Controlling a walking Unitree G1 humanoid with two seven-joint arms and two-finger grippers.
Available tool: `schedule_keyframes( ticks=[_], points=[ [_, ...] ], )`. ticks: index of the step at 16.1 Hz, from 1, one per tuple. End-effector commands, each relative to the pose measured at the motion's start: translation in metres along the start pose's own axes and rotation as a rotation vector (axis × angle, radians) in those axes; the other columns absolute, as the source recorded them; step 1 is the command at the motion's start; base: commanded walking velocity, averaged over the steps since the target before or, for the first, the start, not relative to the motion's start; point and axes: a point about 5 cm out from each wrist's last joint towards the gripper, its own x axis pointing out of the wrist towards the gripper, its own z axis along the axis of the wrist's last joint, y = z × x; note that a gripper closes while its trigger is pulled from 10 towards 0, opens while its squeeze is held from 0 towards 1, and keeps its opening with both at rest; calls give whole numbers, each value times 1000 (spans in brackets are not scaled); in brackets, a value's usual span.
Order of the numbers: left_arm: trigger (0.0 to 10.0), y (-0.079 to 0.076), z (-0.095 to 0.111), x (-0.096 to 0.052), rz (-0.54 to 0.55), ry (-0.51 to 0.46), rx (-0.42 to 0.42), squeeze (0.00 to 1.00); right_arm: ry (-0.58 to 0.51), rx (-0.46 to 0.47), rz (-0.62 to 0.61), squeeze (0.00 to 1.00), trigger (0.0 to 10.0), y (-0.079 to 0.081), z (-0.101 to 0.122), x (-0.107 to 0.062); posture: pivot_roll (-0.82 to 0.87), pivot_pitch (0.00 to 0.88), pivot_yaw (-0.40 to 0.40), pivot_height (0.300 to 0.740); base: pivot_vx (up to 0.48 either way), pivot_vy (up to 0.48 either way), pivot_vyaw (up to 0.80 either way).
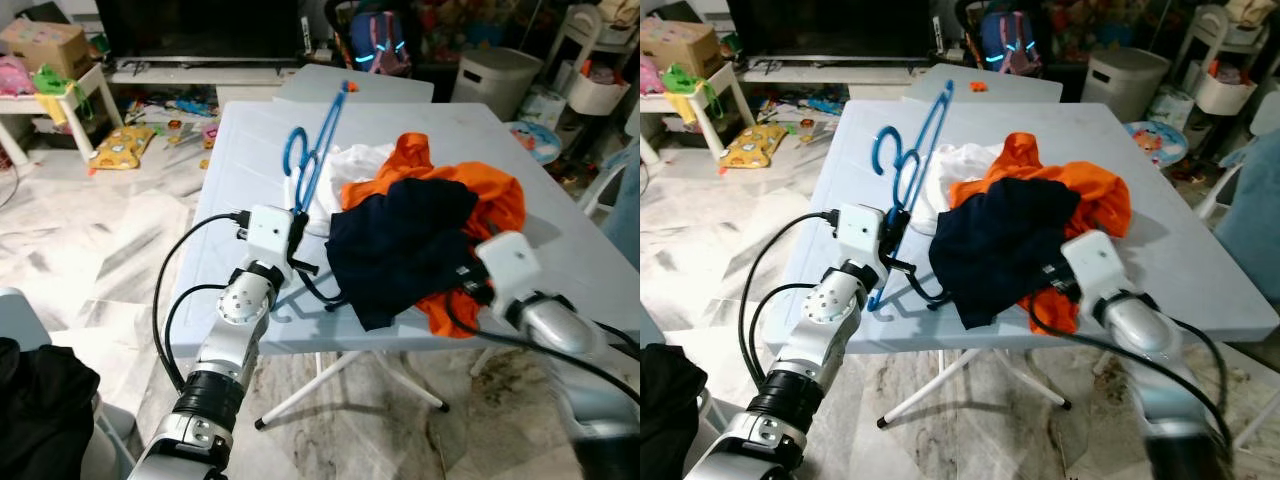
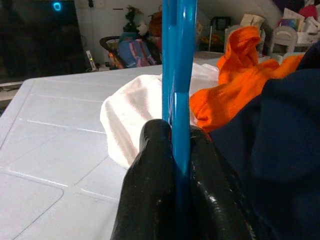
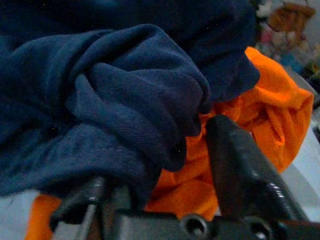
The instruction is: Hang hanger
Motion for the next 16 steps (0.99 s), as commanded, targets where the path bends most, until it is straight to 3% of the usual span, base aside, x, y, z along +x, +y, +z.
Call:
schedule_keyframes(
  ticks=[1,3,7,11,13,14,15,16],
  points=[
    [10000,3,-15,-5,0,73,0,0,5,-64,70,1000,10000,4,3,-9,5,0,-26,740,0,0,0],
    [10000,6,-13,-3,12,67,7,0,27,-136,136,1000,10000,8,2,-25,1,0,-22,740,0,0,0],
    [10000,4,-13,-3,4,66,8,0,34,-134,108,1000,10000,6,2,-24,1,0,-24,740,0,0,0],
    [10000,6,-13,-3,15,65,4,0,-2,-28,288,1000,10000,44,14,-3,2,0,-35,740,0,0,0],
    [10000,5,-13,-2,21,61,0,0,-67,133,250,1000,10000,45,35,30,8,0,-43,740,0,0,0],
    [10000,4,-12,-1,30,54,-3,0,-143,278,48,1000,10000,21,62,60,14,0,-49,740,0,0,0],
    [10000,6,-11,-2,44,48,-3,0,-184,348,-209,1000,10000,-11,85,78,17,0,-55,740,0,0,0],
    [10000,8,-11,-2,51,48,-2,0,-236,424,-372,1000,10000,-36,101,81,22,0,-62,740,0,0,0]
  ],
)
